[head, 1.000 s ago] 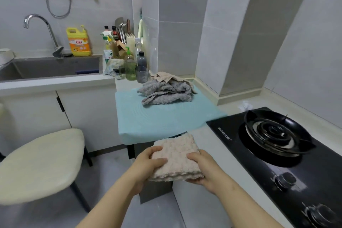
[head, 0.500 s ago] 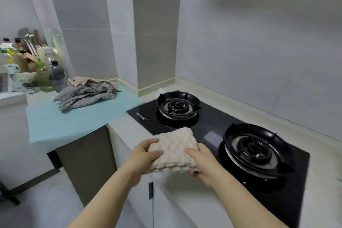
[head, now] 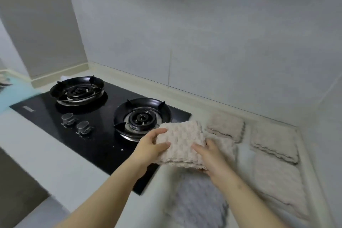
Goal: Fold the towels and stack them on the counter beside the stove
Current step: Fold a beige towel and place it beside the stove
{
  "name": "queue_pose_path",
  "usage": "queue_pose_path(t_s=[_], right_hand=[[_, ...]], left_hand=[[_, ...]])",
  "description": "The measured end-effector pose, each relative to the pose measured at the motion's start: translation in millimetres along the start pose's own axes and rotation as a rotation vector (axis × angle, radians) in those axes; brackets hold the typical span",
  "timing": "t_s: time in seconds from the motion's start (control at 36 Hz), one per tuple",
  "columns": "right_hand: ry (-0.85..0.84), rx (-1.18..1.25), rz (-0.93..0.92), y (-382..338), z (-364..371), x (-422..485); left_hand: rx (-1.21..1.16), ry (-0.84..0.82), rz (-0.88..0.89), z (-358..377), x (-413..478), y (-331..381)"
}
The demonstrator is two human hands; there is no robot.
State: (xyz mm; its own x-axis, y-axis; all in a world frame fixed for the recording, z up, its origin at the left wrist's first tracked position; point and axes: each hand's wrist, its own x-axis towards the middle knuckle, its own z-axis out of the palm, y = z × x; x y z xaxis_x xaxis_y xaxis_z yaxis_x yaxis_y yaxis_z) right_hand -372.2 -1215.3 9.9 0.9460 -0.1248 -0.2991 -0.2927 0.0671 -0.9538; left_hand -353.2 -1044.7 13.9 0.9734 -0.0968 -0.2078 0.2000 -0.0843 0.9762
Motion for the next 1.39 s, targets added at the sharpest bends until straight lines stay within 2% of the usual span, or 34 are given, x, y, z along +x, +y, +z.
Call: queue_pose_path(t_s=[0.14, 0.31, 0.47, 0.58, 0.69, 0.94, 1.14, 1.39], right_hand=[[0.123, 0.028, -0.031, 4, -55, 3], [0.17, 0.042, -0.019, 1, -98, 12], [0.281, 0.129, -0.008, -4, -121, 52], [0.372, 0.094, 0.009, -9, -132, 83], [0.388, 0.087, -0.004, -16, -144, 107], [0.45, -0.012, 0.022, -26, -162, 154], [0.417, -0.024, 0.078, -13, -167, 183], [0.461, -0.083, 0.094, 3, -166, 190]], left_hand=[[0.05, -0.075, 0.016, 57, 15, 5], [0.114, -0.111, 0.074, 99, 41, 15], [0.19, -0.149, 0.094, 135, 83, 31], [0.238, -0.27, 0.038, 150, 116, 45], [0.367, -0.386, 0.028, 155, 149, 46], [0.388, -0.361, 0.119, 180, 210, 41], [0.416, -0.289, 0.087, 191, 240, 22], [0.512, -0.301, 0.034, 186, 242, 5]])
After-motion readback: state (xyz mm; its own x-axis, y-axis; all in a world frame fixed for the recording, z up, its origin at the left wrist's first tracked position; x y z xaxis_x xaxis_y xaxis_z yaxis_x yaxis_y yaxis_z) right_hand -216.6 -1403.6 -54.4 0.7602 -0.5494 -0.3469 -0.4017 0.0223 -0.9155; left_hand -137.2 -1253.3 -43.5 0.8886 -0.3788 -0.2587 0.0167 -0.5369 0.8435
